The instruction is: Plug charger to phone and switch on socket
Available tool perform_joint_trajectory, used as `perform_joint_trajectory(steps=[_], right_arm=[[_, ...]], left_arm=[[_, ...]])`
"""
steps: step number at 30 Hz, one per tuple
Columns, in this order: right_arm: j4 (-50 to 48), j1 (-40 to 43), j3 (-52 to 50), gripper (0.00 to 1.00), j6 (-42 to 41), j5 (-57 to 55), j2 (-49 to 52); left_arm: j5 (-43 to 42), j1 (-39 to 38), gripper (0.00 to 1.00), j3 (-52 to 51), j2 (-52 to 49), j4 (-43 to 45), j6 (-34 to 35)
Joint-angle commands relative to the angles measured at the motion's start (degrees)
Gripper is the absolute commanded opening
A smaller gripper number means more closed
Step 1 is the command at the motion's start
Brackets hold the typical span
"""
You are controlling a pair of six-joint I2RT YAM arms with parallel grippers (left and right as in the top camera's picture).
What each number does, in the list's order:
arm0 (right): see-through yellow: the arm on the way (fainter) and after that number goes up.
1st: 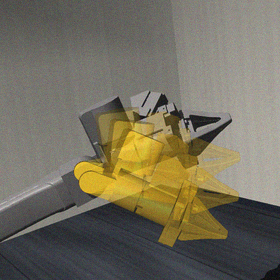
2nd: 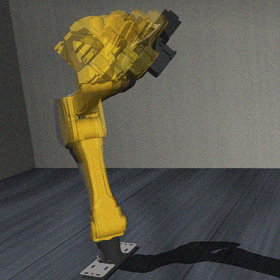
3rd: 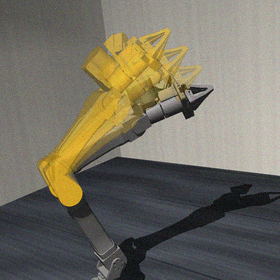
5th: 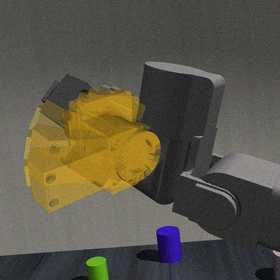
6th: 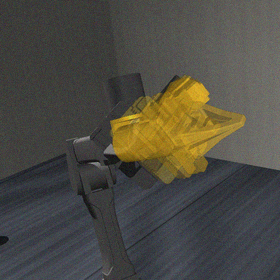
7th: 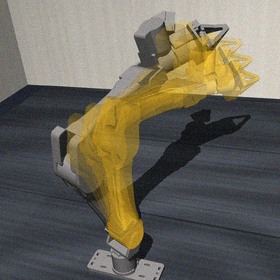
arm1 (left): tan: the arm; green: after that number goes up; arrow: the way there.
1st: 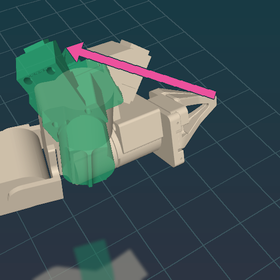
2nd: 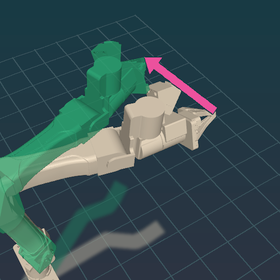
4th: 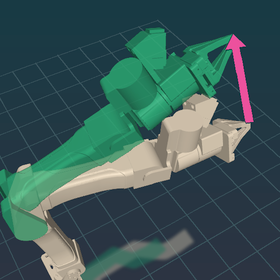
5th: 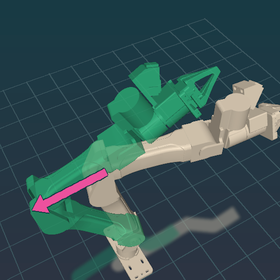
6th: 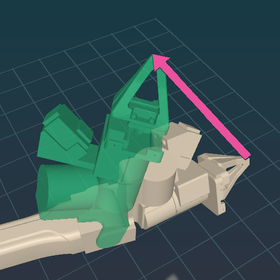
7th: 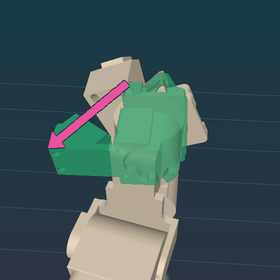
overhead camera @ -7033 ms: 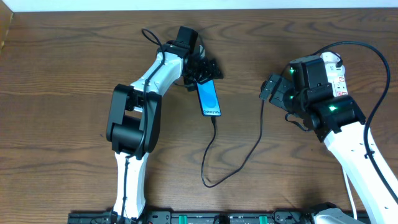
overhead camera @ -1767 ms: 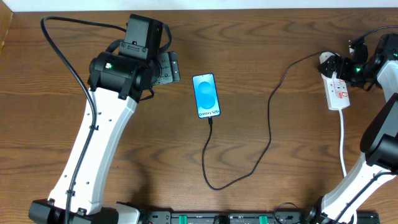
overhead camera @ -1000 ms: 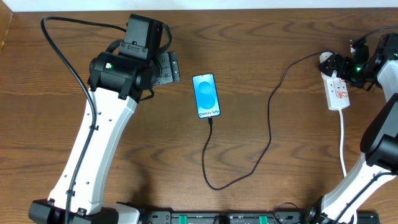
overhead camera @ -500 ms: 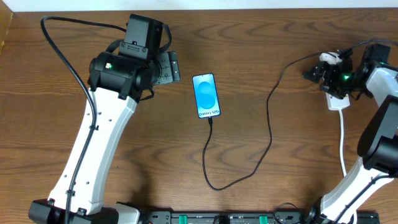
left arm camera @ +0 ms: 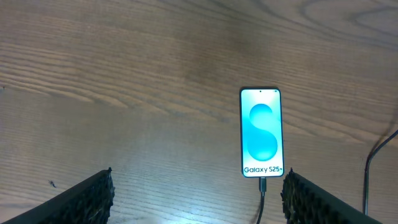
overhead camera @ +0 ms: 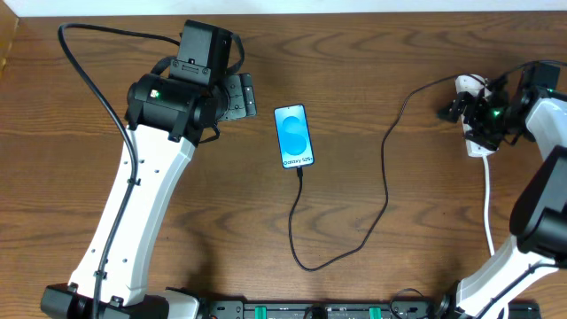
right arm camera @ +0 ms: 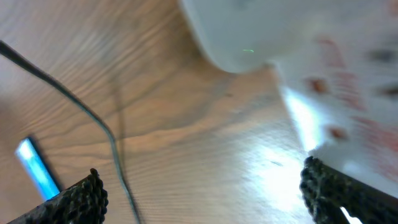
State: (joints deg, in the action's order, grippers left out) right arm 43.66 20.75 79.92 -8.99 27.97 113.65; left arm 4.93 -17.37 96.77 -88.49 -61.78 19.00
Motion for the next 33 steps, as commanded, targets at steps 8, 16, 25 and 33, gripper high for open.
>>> perform_joint_trajectory(steps=[8, 16, 25, 33], right_arm=[[6.7, 1.0, -0.5, 0.99, -5.4, -19.2, -17.9], [11.9, 1.0, -0.5, 0.99, -7.7, -21.4, -27.9], [11.9, 1.0, -0.5, 0.99, -7.7, -21.4, -28.6], [11.9, 1.0, -0.5, 0.99, -7.7, -21.4, -28.6]], left_arm=[[1.1, 0.3, 0.86, 0.1, 0.5, -0.3, -1.0], [1.1, 0.2, 0.85, 0.1, 0.5, -0.3, -1.0], [1.1, 0.2, 0.85, 0.1, 0.5, -0.3, -1.0], [1.1, 0.3, 0.86, 0.1, 0.5, -0.3, -1.0]])
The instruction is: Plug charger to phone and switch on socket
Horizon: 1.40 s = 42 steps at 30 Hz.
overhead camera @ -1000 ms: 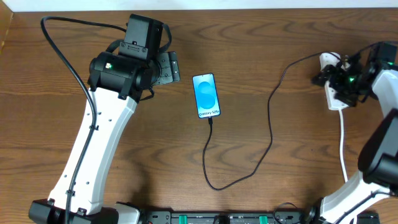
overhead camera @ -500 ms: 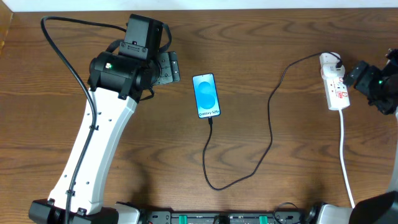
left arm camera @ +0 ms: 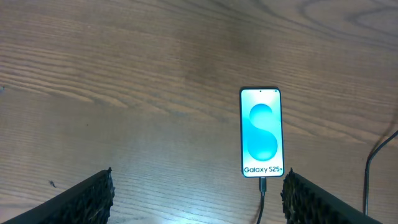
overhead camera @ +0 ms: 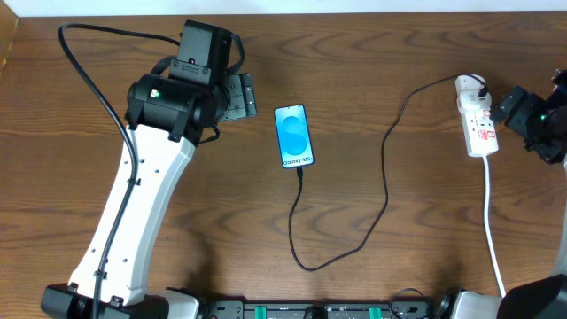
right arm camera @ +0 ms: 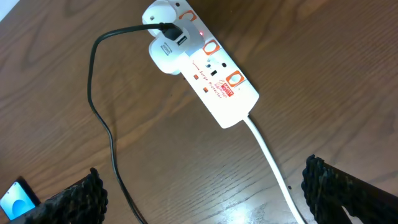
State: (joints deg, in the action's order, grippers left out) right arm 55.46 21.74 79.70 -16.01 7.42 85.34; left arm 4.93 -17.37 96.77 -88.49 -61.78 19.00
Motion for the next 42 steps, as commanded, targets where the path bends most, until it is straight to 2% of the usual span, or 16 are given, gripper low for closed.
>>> perform_joint_trajectory(steps=[1, 14, 18, 27, 37, 42], right_arm=[[0.1, 0.0, -0.3, 0.99, -0.7, -0.9, -0.3], [0.1, 0.0, -0.3, 0.99, -0.7, -0.9, -0.3], [0.1, 0.0, -0.3, 0.99, -0.7, -0.9, -0.3], [0.1, 0.0, -0.3, 0.99, -0.7, -0.9, -0.3], [0.1, 0.0, -0.3, 0.99, -0.7, -0.9, -0.3], [0.1, 0.0, -0.3, 0.99, -0.7, -0.9, -0.3]], left_arm=[[1.1, 0.2, 0.85, 0.1, 0.5, -0.3, -1.0], [0.8, -0.7, 0.86, -0.3, 3.2, -2.1, -1.0], [1.8, -2.0, 0.86, -3.2, 5.8, 3.2, -1.0], [3.7, -2.3, 0.86, -25.8, 19.0, 30.6, -1.5], [3.7, -1.2, 0.86, -61.6, 43.2, 74.1, -5.9], [3.7, 2.1, 0.86, -74.1, 54.8, 85.2, -5.9]])
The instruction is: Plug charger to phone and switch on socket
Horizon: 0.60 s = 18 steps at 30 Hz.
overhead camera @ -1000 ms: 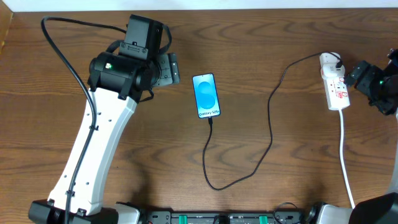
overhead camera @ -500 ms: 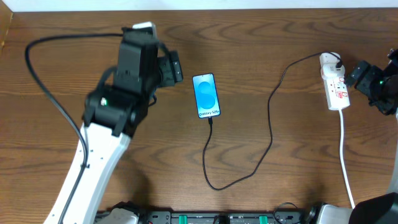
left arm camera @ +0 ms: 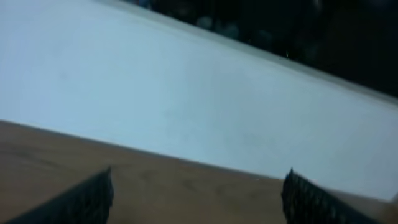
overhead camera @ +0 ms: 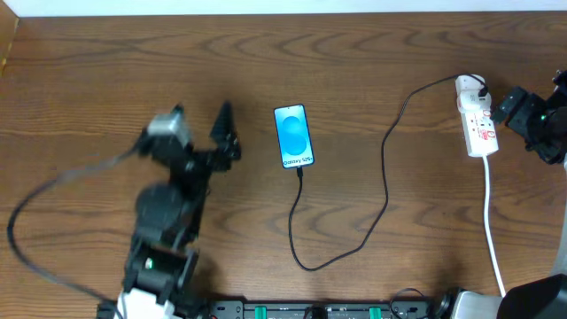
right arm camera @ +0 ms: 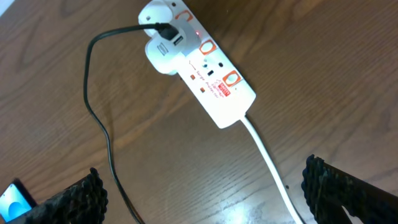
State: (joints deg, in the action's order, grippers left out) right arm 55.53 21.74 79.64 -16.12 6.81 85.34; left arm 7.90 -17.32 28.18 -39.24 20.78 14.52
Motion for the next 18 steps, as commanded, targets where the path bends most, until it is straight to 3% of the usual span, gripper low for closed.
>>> perform_joint_trajectory(steps=[1, 12, 18], right_arm=[[0.0, 0.0, -0.2, 0.99, -0.6, -0.3, -0.3], [0.0, 0.0, -0.2, 0.99, -0.6, -0.3, -0.3], [0.0, 0.0, -0.2, 0.99, -0.6, -0.3, -0.3]], left_arm=[[0.7, 3.0, 0.86, -7.0, 7.8, 3.0, -1.4], [-4.5, 14.6, 0.86, -18.5, 29.2, 1.3, -2.5], [-4.9, 16.5, 0.86, -25.5, 37.3, -1.0, -2.5]])
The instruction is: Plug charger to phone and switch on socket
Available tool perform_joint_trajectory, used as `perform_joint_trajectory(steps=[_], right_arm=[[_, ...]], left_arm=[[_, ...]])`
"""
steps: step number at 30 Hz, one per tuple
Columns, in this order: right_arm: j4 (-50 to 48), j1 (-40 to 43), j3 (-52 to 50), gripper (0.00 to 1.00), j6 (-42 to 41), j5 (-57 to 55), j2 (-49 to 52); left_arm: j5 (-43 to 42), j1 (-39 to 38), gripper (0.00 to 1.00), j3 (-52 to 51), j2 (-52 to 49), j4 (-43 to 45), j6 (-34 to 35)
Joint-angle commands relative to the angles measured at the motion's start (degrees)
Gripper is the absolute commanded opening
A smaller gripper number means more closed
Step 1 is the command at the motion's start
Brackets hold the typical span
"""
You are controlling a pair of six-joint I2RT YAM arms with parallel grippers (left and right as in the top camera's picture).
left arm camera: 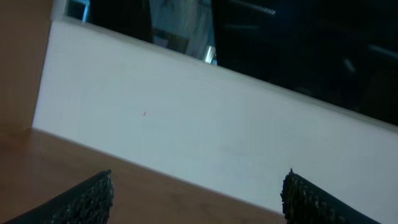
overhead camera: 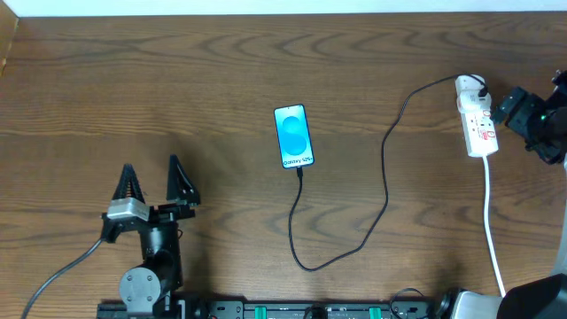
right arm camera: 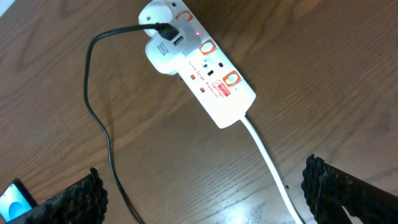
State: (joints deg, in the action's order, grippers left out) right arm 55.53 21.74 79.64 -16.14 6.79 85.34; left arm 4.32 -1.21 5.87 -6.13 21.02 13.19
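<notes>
The phone [overhead camera: 294,136] lies face up mid-table, its blue screen lit. A black charger cable [overhead camera: 386,182] runs from the phone's near end in a loop to the white adapter [right arm camera: 163,53] plugged into the white power strip [right arm camera: 211,74], where a small red light [right arm camera: 195,32] glows. My right gripper [right arm camera: 202,205] is open, held back above and to the right of the strip [overhead camera: 474,128], touching nothing. My left gripper [overhead camera: 151,168] is open and empty at the near left of the table. Its fingers [left arm camera: 81,199] point at the far wall, and the phone is out of its view.
The strip's white cord [overhead camera: 489,213] runs toward the near right edge of the table. A corner of the phone [right arm camera: 11,204] shows in the right wrist view. A white wall [left arm camera: 217,130] rises behind the table's far edge.
My left arm was blurred just left of the phone; now it sits folded at the near left edge, gripper open and facing the far wall. The right arm, phone and cable are unchanged.
First my left gripper hung open just left of the plugged-in phone, while the right gripper was pressed close to the power strip. Then the right gripper was back from the strip, whose red light showed. After that the left arm left the phone and now rests near left.
</notes>
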Motion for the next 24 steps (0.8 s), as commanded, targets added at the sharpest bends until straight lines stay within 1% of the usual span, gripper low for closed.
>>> perform_joint_trajectory(steps=[1, 2, 17, 20, 24], right_arm=[[0.0, 0.0, -0.2, 0.99, -0.6, -0.2, -0.3], [0.0, 0.0, -0.2, 0.99, -0.6, -0.2, -0.3], [0.0, 0.0, -0.2, 0.99, -0.6, -0.2, -0.3], [0.0, 0.0, -0.2, 0.99, -0.6, -0.2, -0.3], [0.0, 0.0, -0.2, 0.99, -0.6, -0.2, -0.3]], left_arm=[[-1.3, 0.4, 0.86, -4.4, 5.6, -2.0, -1.2], [-1.3, 0.4, 0.86, -5.7, 6.1, -1.9, -1.1], [-2.2, 2.2, 0.86, -5.6, 6.1, -23.1, -1.7], [-2.2, 2.2, 0.86, -5.6, 6.1, -24.8, -1.6], [-2.2, 2.2, 0.86, -5.6, 6.1, -25.0, -1.6]])
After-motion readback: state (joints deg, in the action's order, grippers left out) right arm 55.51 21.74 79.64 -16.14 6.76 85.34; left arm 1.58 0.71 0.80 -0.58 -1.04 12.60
